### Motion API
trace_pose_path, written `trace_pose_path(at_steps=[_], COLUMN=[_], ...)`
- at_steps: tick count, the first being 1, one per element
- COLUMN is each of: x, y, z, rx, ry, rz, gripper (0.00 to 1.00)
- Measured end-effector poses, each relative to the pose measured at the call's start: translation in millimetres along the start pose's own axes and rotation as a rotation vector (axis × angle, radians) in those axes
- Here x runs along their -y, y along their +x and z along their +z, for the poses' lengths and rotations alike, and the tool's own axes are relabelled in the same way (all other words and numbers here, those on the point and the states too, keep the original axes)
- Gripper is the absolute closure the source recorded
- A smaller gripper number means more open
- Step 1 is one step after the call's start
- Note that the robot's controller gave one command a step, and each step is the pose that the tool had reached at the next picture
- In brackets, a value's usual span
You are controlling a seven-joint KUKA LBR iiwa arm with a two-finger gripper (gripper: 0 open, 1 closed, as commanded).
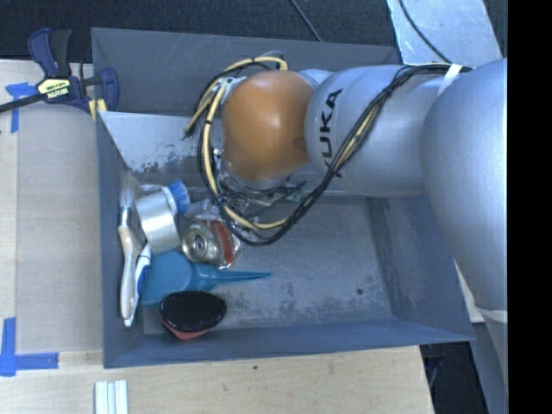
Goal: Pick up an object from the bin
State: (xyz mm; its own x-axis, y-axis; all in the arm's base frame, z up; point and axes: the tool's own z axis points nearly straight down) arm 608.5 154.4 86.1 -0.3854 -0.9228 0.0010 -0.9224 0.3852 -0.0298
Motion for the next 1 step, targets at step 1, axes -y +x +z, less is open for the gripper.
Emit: trace_pose_path(at_steps=[1], x=[0.0], y=[0.3], z=[-11.8], rx=[0.000], ry=[-0.001], rz=[0.002], gripper=[1.00])
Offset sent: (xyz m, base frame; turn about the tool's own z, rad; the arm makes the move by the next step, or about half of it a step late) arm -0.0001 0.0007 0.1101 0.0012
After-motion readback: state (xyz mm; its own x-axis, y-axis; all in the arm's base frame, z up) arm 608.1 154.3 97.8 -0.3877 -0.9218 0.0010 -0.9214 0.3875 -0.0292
